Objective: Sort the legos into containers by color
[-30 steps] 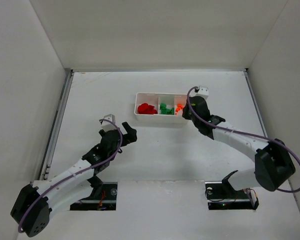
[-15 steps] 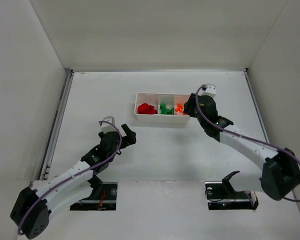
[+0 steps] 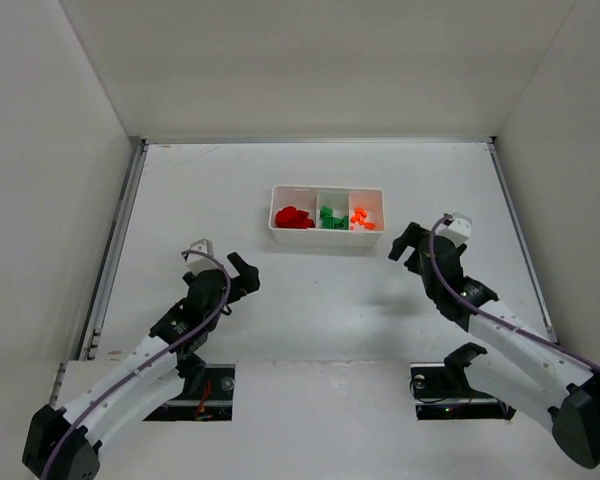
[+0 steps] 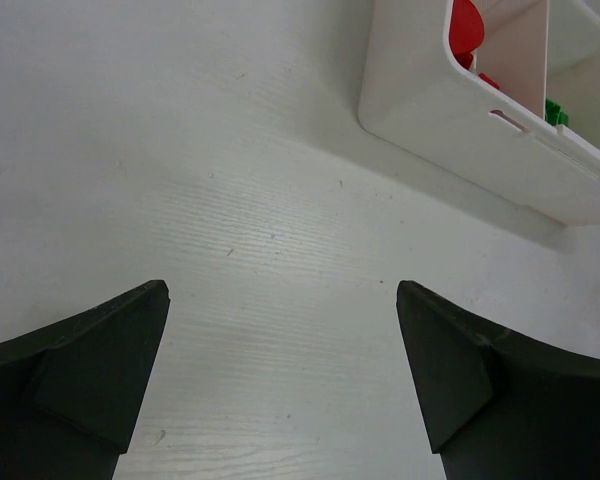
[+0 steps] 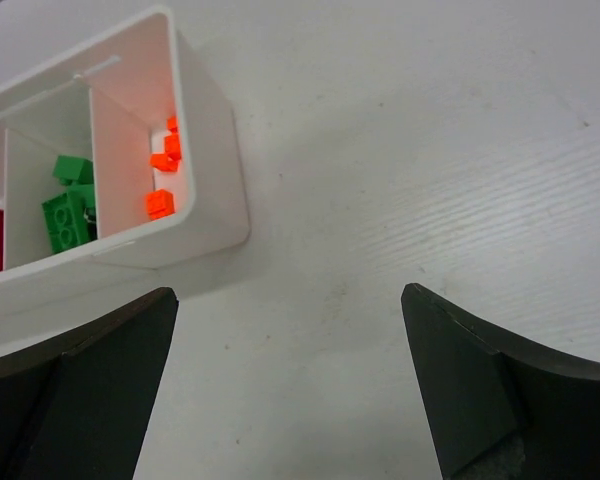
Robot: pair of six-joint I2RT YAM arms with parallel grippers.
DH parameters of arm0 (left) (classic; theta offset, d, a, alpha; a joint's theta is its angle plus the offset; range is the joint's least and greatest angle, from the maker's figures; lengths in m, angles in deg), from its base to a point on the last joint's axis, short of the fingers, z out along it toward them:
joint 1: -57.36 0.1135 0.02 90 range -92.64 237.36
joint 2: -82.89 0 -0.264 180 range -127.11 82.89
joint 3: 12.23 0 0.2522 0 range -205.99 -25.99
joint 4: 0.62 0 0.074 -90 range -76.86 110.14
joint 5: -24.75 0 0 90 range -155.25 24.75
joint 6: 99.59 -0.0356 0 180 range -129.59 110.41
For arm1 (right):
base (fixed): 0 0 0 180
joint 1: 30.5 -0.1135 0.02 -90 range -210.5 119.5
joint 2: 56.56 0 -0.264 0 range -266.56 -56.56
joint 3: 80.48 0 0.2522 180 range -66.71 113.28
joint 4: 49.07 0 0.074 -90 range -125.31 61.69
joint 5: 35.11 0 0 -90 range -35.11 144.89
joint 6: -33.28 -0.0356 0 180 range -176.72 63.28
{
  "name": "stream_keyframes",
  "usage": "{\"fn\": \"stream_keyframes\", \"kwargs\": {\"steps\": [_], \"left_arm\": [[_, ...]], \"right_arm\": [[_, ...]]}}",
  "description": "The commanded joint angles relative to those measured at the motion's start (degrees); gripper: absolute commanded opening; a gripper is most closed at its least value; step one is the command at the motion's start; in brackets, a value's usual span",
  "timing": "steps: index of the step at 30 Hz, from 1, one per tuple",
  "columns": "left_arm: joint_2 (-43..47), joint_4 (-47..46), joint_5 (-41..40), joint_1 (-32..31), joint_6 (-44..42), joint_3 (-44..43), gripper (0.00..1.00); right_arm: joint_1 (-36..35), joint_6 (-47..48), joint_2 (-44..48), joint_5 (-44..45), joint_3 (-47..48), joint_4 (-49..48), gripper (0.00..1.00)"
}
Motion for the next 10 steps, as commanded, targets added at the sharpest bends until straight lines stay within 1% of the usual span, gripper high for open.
{"fn": "stream_keyframes", "kwargs": {"steps": [1,6,10], "left_arm": [[2.87,2.24,-1.0,0.64,2.36,0.57,1.0],[4.02,2.24,-0.13,0.9,1.48,0.13,1.0],[4.46,2.5,0.32,0.73,1.39,-0.13,1.0]], "right_arm": [[1.1,-1.74,2.92,6.09,-0.78,3.29,1.0],[4.27,-2.1,6.96,5.32,-2.45,6.46,1.0],[3.4,-0.6,11.09,1.89,-3.07,5.85,1.0]]}}
